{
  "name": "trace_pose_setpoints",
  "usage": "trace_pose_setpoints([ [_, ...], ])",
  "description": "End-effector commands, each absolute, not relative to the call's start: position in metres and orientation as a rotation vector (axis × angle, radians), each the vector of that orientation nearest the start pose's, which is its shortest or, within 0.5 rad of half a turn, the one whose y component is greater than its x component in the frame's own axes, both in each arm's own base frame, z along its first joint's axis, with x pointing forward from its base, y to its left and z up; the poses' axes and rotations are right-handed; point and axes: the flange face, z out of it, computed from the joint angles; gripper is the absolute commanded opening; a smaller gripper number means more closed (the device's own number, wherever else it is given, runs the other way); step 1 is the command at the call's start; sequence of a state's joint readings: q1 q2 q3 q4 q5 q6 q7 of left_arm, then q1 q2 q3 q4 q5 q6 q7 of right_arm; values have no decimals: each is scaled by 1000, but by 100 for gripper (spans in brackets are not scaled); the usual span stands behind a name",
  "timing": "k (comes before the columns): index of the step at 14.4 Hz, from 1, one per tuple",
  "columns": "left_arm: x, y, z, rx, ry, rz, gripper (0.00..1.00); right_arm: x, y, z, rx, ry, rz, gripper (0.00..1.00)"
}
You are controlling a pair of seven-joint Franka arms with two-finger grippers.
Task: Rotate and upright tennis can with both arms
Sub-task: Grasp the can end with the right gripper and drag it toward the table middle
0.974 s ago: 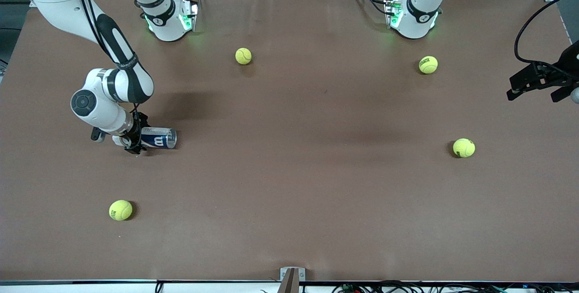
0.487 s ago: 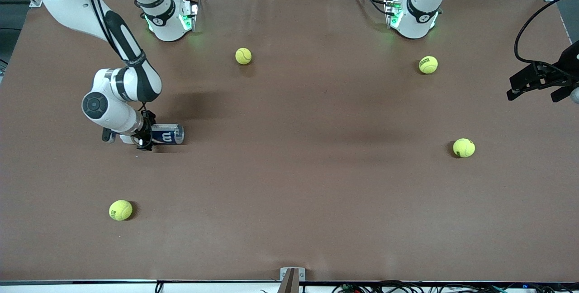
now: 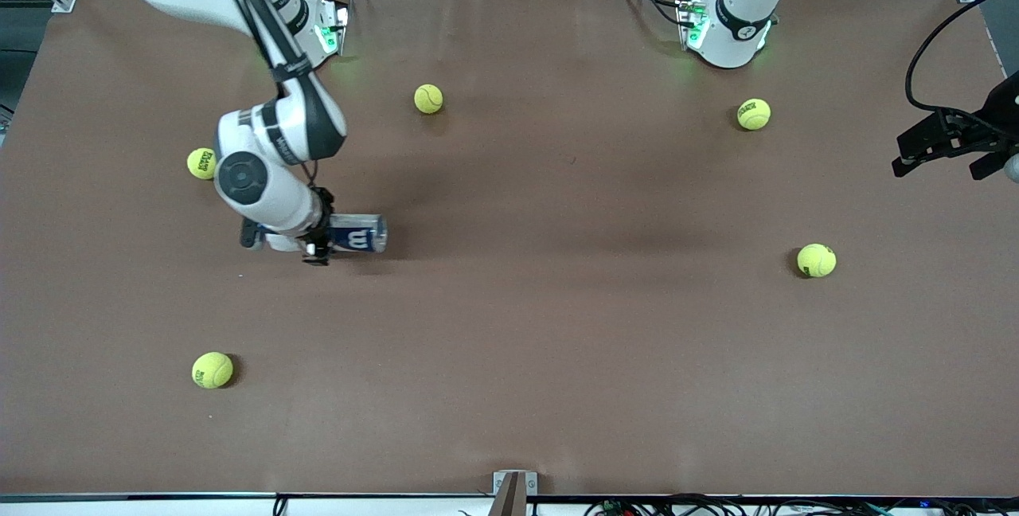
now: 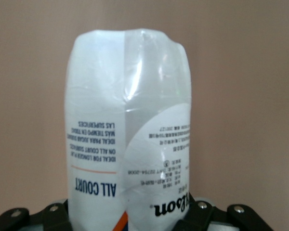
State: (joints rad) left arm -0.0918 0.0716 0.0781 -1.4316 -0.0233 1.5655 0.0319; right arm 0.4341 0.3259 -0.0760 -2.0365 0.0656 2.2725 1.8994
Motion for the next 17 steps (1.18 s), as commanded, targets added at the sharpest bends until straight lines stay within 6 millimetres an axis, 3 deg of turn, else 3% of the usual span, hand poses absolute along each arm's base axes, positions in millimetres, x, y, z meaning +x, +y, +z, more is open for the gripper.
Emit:
trace_pose_setpoints([
  [1,569,-12,654,-3141,68,-99,100,556,273,302,-2219,2234,154,71],
  [3,569,-12,654,-3141,68,-99,100,562,314,305,-2201,2185,177,71],
  [7,570,-24,654,-3146,102,-99,100,564,429,285,-2123,2202,143,71],
  [9,575,-38,640,-3161,137,-56,100,561,476,275,-2094,2197,124,71],
  [14,585,-49,586,-3178,153,228,100,537,540,258,-2129,2121,53,71],
  [17,599,-80,532,-3153,211,400,100,530,567,234,-2115,2121,-17,71],
])
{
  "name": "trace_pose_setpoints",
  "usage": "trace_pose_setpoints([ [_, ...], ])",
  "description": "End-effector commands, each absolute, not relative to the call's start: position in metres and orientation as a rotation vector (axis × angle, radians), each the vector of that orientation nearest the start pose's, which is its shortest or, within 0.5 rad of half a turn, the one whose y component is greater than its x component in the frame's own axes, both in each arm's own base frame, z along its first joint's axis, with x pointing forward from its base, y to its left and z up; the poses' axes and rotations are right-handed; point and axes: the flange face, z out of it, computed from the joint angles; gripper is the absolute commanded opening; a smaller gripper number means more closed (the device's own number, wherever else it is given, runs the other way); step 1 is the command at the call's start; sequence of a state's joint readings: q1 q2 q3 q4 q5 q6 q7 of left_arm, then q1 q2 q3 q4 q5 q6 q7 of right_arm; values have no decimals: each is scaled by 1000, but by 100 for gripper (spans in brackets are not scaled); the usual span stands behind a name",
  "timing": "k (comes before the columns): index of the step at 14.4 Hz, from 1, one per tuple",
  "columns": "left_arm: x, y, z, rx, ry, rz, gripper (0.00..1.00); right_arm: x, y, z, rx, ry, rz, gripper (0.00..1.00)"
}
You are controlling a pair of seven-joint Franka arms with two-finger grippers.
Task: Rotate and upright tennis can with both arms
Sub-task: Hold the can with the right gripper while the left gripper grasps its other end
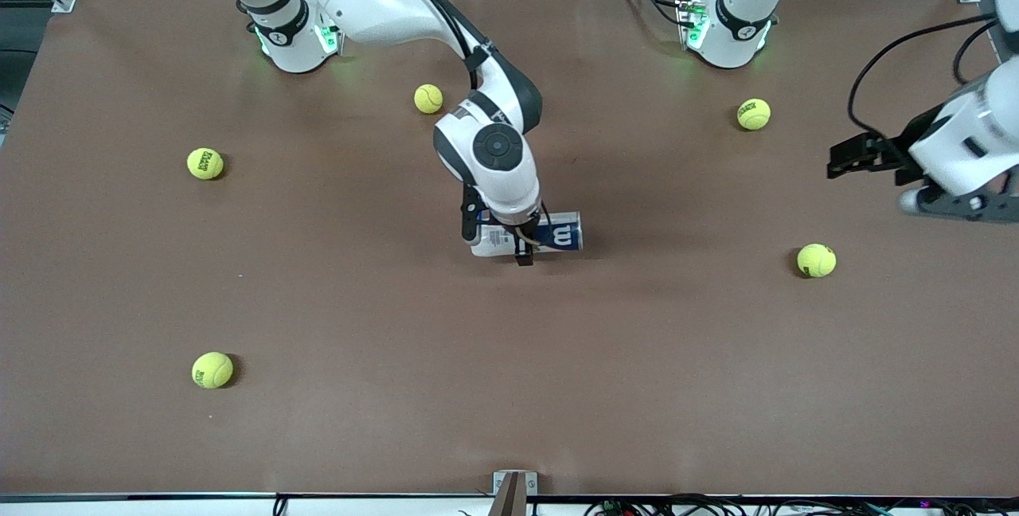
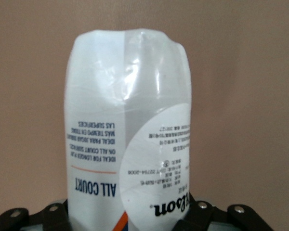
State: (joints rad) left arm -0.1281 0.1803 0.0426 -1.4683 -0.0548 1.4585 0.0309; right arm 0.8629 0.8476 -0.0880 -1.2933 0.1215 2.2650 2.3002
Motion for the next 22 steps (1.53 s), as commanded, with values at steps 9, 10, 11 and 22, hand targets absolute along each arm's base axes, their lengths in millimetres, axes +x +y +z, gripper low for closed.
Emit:
trace_pose_setpoints([
  [9,611,-93,390,-3566,-74,697,100,513,595,191,-2134,2085,-105,100],
  [10,609,-96,374,-3632,-143,697,100,513,595,191,-2136,2083,-109,100],
  [11,608,-98,360,-3682,-196,684,100,513,595,191,-2136,2083,-109,100],
  [22,585,-156,223,-4116,-531,541,100,505,605,261,-2196,2139,-78,100],
])
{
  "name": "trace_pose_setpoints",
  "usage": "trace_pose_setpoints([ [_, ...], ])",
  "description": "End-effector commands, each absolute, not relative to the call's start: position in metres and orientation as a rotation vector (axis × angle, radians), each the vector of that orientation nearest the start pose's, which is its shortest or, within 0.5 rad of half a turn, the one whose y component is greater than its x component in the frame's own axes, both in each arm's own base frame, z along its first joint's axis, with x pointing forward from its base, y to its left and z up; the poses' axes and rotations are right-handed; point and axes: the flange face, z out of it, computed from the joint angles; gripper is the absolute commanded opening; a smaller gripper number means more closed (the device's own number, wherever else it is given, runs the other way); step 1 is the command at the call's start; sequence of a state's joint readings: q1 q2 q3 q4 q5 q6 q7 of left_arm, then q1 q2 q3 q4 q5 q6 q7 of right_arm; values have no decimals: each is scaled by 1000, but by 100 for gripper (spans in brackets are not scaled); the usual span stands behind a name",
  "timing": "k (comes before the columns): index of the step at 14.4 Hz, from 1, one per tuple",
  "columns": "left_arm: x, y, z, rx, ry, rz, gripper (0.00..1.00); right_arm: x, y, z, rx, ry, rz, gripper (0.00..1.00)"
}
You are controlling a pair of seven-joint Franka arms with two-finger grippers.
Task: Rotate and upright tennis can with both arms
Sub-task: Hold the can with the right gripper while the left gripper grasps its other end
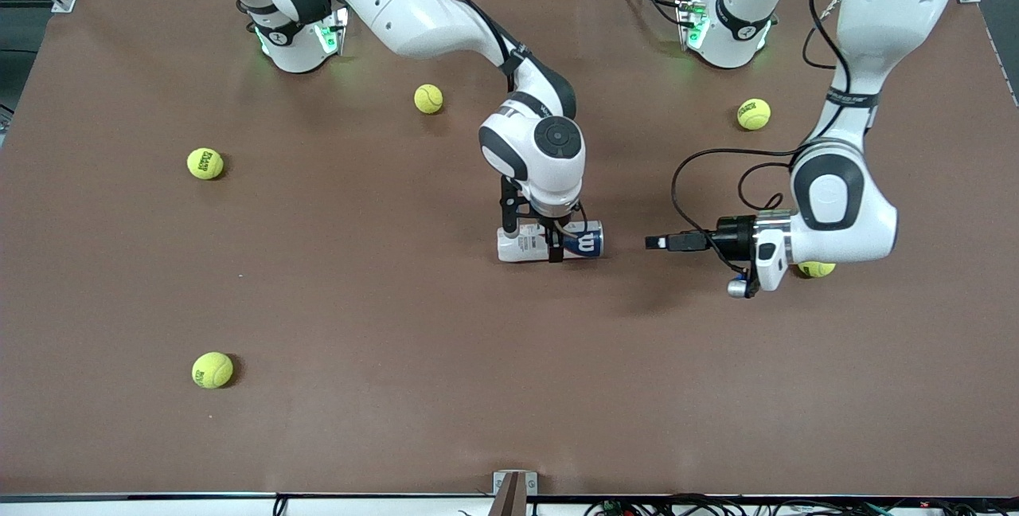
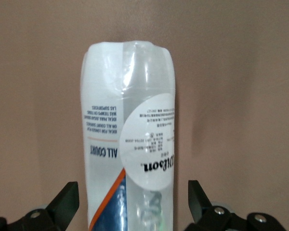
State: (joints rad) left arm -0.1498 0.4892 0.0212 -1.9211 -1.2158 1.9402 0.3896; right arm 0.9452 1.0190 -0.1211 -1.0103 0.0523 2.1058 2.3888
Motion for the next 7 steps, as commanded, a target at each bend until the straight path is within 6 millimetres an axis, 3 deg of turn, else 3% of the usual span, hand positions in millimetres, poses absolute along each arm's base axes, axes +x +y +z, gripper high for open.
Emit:
trace_pose_setpoints([
  [1,581,-164,212,2048,268,-257,100,509,601,279,-2188,2145,-74,100],
  [4,572,-186,186,2019,290,-237,100,535,575,331,-2197,2099,-34,100],
  [7,562,-196,169,2015,294,-216,99,564,530,368,-2403,1931,5,100],
])
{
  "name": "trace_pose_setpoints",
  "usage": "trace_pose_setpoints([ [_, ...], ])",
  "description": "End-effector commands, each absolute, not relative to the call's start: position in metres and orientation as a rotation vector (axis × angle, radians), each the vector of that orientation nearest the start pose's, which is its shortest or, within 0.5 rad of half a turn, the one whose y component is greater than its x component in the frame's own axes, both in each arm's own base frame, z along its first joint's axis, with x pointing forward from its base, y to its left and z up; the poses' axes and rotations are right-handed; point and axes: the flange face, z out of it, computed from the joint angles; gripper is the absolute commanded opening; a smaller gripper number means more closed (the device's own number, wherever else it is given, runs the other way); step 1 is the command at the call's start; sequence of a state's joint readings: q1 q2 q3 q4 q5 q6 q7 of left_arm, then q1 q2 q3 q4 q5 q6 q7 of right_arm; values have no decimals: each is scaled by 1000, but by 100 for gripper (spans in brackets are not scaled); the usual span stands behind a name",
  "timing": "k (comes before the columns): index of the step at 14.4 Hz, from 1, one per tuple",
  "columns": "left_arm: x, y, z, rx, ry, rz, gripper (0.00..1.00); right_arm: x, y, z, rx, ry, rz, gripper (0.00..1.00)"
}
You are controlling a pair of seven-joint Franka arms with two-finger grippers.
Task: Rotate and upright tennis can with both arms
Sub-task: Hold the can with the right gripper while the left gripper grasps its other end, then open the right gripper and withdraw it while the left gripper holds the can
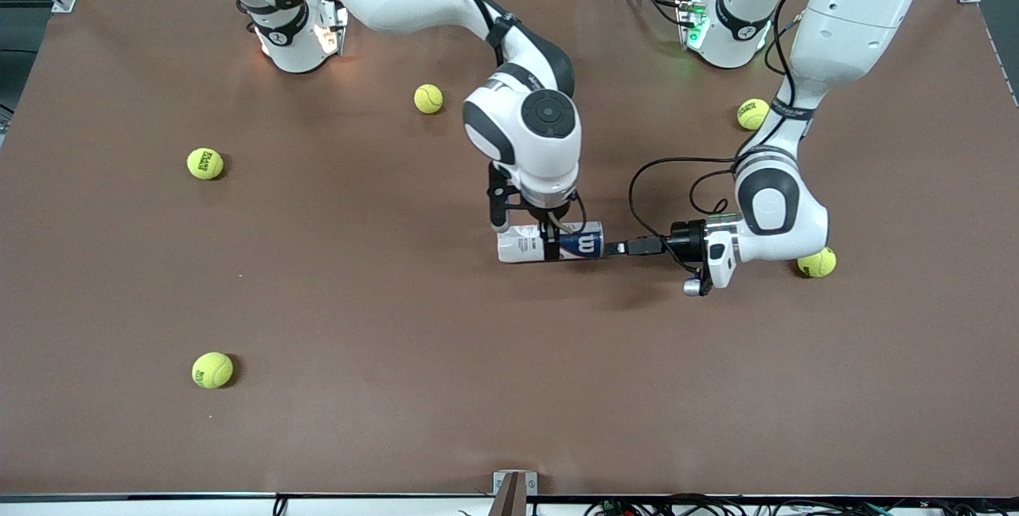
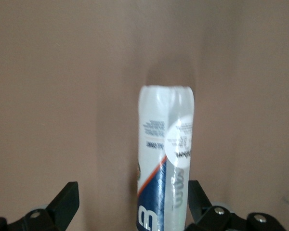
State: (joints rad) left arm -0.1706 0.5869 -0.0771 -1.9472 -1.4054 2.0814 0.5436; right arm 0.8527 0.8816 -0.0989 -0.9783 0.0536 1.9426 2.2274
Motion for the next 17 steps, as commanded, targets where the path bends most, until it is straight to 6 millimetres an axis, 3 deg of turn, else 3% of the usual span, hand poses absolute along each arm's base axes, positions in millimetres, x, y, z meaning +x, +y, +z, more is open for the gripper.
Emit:
trace_pose_setpoints([
  [1,559,-199,166,2017,295,-223,99,572,511,388,-2508,1827,6,100],
  [3,555,-208,160,2016,317,-219,98,600,458,416,-2625,1704,23,100],
  [6,548,-226,151,2014,331,-201,92,625,378,445,-2850,1449,100,100],
  [7,544,-233,148,2012,333,-206,83,632,350,453,-2895,1358,116,100],
  [8,544,-234,148,2017,338,-200,58,638,317,459,-2944,1244,135,100],
  [10,545,-234,148,2019,339,-196,26,649,253,473,-3015,1030,168,100],
  [13,553,-234,162,2014,328,-162,3,664,163,487,-3086,741,233,100],
  [14,556,-234,166,2012,322,-153,1,666,140,494,-3101,656,233,100],
  [17,579,-234,206,2000,292,-87,0,671,64,504,-3137,412,258,100],
])
